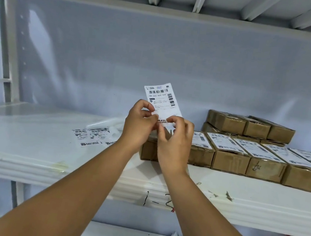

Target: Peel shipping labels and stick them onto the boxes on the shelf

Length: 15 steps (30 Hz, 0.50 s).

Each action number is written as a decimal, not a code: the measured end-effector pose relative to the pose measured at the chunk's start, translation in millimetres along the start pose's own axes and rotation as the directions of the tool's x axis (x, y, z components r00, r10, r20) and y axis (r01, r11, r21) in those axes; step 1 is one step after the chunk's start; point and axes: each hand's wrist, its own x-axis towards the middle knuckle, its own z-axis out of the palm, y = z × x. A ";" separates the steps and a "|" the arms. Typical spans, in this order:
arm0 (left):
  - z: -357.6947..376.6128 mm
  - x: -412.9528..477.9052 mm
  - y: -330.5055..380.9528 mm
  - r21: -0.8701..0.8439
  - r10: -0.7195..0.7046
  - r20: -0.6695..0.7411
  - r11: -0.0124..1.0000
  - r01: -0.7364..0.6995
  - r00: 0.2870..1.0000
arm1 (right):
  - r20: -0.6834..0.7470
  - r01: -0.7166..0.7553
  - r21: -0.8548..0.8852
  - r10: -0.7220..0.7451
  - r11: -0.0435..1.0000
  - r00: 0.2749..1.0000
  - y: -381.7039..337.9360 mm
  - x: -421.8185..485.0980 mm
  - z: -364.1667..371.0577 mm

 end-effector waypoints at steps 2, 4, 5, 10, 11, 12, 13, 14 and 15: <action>-2.6 3.7 0.3 0.041 -0.015 0.011 0.999 0.015 1.000 | 0.047 -0.027 0.019 0.026 0.999 0.999 -0.8 -0.7 -1.2; -8.0 7.8 1.2 0.076 -0.029 0.019 0.997 0.028 0.999 | 0.103 -0.076 0.055 0.070 0.996 0.992 -1.1 0.8 -2.7; -11.7 9.9 1.4 0.076 -0.033 0.031 0.997 0.031 0.999 | 0.120 -0.099 0.077 0.090 0.992 0.989 -1.6 3.2 -3.2; -28.8 10.2 -5.1 0.055 -0.035 0.092 0.998 0.030 0.995 | 0.145 -0.131 0.109 0.114 0.985 0.983 -0.6 32.3 -6.7; -30.3 9.0 -7.6 0.061 -0.039 0.093 0.998 0.033 0.995 | 0.184 -0.124 0.078 0.108 0.989 0.977 0.7 39.6 -7.2; -30.9 7.9 -9.2 0.065 -0.041 0.097 0.997 0.035 0.994 | 0.216 -0.113 0.039 0.102 0.993 0.971 2.0 46.4 -7.6; -30.8 7.4 -10.1 0.061 -0.039 0.102 0.998 0.033 0.994 | 0.235 -0.098 0.002 0.095 0.995 0.967 3.9 52.9 -7.7; -30.5 7.0 -10.2 0.049 -0.037 0.108 0.998 0.032 0.993 | 0.245 -0.079 -0.027 0.083 0.997 0.966 5.5 58.6 -8.3; -30.1 6.3 -9.5 0.039 -0.035 0.114 0.999 0.031 0.993 | 0.257 -0.059 -0.047 0.069 0.997 0.964 7.1 63.2 -8.9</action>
